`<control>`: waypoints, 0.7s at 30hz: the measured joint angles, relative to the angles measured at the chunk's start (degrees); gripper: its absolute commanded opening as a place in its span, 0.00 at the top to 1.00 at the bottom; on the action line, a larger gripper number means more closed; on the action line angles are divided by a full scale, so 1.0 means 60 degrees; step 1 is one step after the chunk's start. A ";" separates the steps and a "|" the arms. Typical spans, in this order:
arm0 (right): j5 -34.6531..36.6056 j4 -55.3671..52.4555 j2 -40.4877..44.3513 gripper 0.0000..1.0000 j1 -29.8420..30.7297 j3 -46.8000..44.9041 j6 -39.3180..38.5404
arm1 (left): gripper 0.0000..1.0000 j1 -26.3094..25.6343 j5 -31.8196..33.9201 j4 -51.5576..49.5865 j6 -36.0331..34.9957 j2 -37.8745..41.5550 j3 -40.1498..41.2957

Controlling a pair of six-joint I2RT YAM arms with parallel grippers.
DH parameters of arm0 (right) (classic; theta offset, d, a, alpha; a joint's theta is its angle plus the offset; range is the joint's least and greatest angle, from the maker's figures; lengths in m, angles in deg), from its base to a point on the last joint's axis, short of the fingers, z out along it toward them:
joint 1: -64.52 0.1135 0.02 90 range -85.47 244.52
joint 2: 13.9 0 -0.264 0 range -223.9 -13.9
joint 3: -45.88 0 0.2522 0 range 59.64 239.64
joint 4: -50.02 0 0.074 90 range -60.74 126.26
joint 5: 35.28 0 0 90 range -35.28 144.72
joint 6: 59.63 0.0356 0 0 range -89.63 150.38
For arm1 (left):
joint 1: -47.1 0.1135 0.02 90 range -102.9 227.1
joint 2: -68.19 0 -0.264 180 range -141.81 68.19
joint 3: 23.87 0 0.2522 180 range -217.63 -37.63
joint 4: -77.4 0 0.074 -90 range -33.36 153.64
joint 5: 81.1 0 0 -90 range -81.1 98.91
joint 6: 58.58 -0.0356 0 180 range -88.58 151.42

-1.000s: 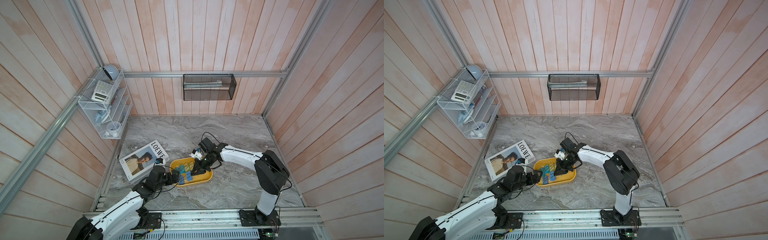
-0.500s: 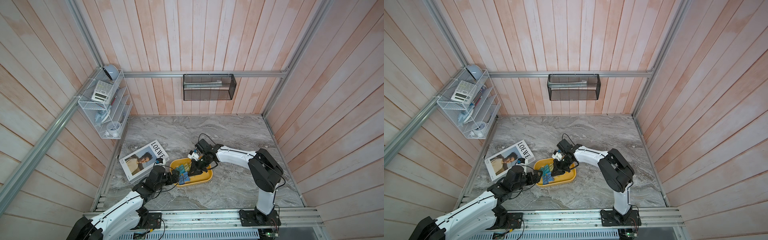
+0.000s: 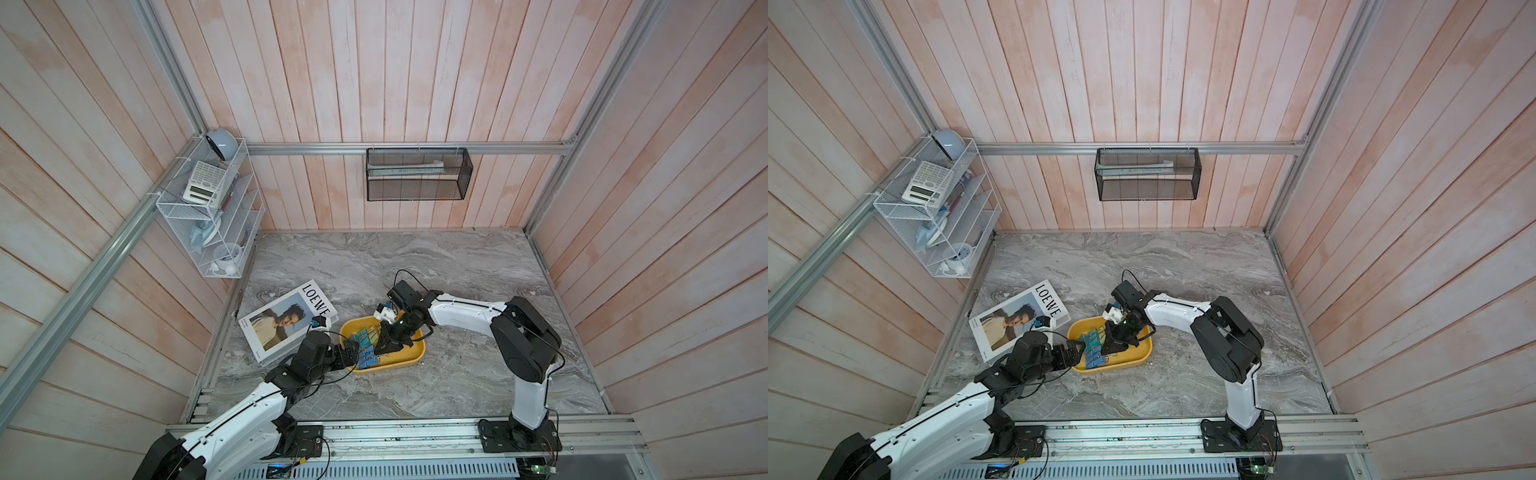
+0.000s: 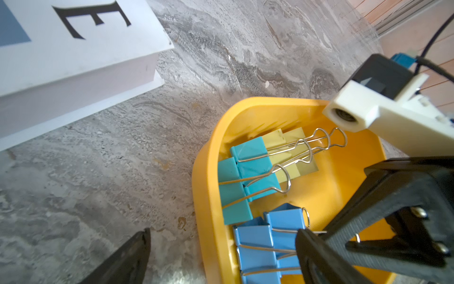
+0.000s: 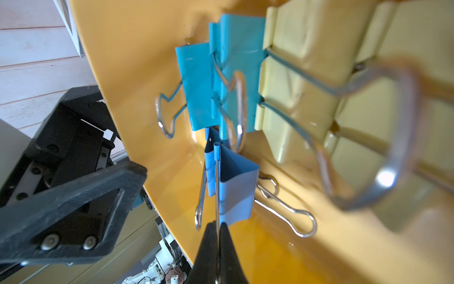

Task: Put the binder clips in the storage box
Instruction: Place the binder clip in the storage box.

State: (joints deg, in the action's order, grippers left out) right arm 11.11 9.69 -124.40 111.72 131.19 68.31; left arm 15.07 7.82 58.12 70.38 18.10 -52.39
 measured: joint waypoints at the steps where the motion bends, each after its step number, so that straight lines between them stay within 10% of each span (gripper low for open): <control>1: 0.0000 0.0007 0.0000 0.93 0.0004 0.0000 0.0000 | 0.02 0.0000 0.0000 0.0000 0.0000 0.0000 0.0000; 21: -0.0142 0.0452 0.0186 0.69 -0.0084 -0.0423 0.0146 | 0.02 0.0000 0.0011 -0.0047 0.0004 0.0193 0.0000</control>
State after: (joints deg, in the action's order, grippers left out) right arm 10.25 12.40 -123.28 111.22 128.65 69.18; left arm 15.07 7.89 57.84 70.40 19.26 -52.39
